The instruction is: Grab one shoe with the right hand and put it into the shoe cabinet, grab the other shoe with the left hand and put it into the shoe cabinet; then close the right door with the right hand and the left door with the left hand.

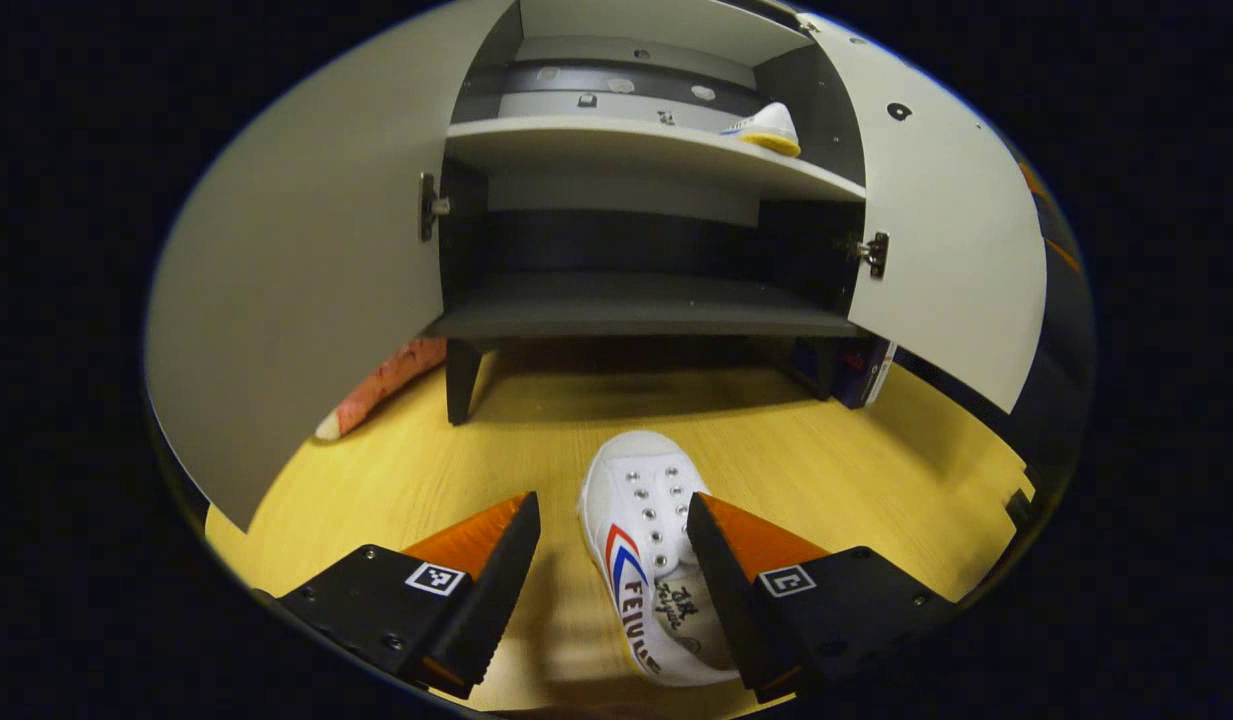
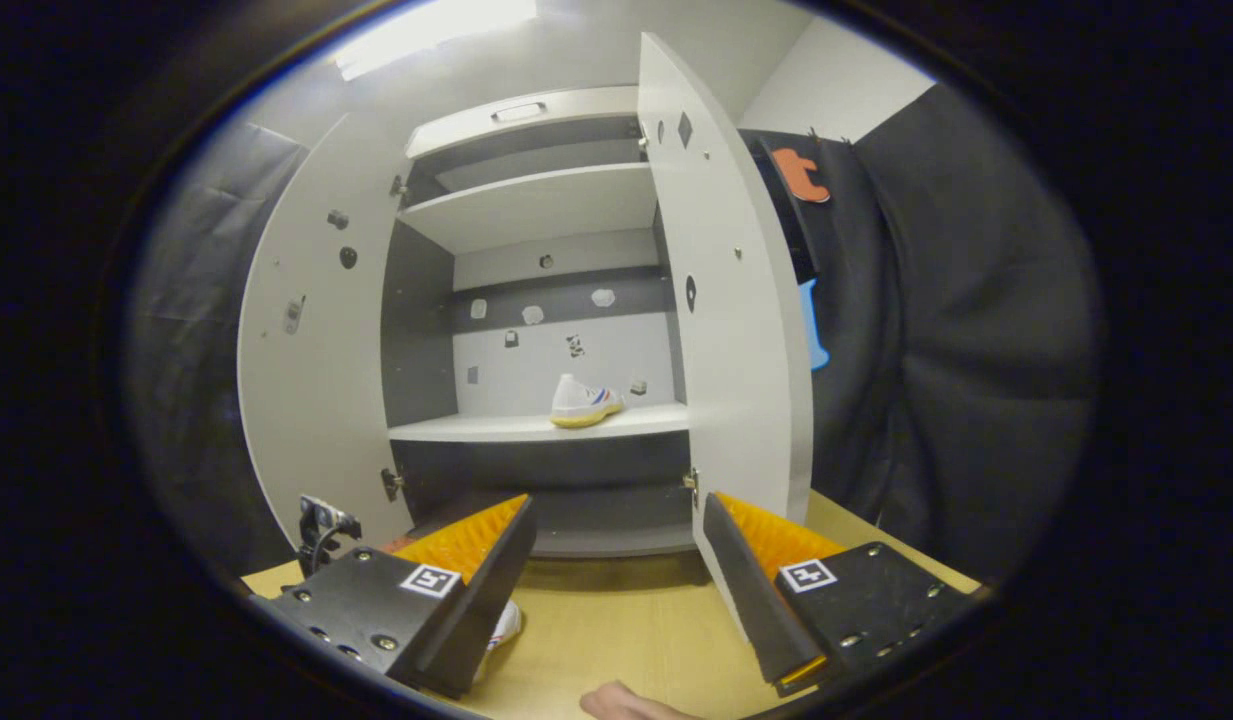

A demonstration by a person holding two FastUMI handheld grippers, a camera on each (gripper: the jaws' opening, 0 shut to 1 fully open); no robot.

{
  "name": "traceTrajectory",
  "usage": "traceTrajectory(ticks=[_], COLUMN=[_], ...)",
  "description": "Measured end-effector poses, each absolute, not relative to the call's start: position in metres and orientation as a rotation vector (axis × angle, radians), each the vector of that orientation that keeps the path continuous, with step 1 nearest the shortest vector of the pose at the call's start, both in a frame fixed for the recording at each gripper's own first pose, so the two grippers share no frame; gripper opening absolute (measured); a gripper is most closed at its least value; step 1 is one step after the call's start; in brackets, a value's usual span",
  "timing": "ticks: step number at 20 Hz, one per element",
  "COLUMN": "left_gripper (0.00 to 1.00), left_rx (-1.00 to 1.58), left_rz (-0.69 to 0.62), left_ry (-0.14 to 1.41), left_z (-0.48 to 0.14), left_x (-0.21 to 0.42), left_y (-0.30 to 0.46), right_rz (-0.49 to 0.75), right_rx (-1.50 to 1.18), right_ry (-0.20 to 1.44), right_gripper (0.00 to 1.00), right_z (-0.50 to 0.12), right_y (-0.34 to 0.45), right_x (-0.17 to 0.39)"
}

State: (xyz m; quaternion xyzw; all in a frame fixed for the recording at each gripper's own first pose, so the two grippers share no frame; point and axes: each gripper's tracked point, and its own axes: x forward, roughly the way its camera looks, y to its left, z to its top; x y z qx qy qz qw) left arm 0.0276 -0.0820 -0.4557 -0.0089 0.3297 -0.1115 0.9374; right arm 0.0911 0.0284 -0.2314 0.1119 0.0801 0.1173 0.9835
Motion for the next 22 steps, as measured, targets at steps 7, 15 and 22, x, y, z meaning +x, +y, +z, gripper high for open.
traceTrajectory(ticks=[7, 15, 22], left_gripper=[0.90, 0.17, 0.01], left_rx=[-0.044, 0.046, 0.158], left_rz=[-0.242, -0.280, -0.223], left_ry=[0.885, 0.883, 0.757], left_z=[-0.495, -0.491, -0.424], left_x=[0.012, 0.017, 0.032], left_y=[-0.077, -0.083, -0.069], right_rz=[0.265, 0.289, 0.289], right_rx=[0.238, 0.227, 0.234], right_ry=[0.153, 0.183, 0.157], right_gripper=[1.00, 1.00, 1.00], right_z=[-0.237, -0.248, -0.236], right_y=[0.029, 0.035, 0.026], right_x=[0.087, 0.088, 0.083])
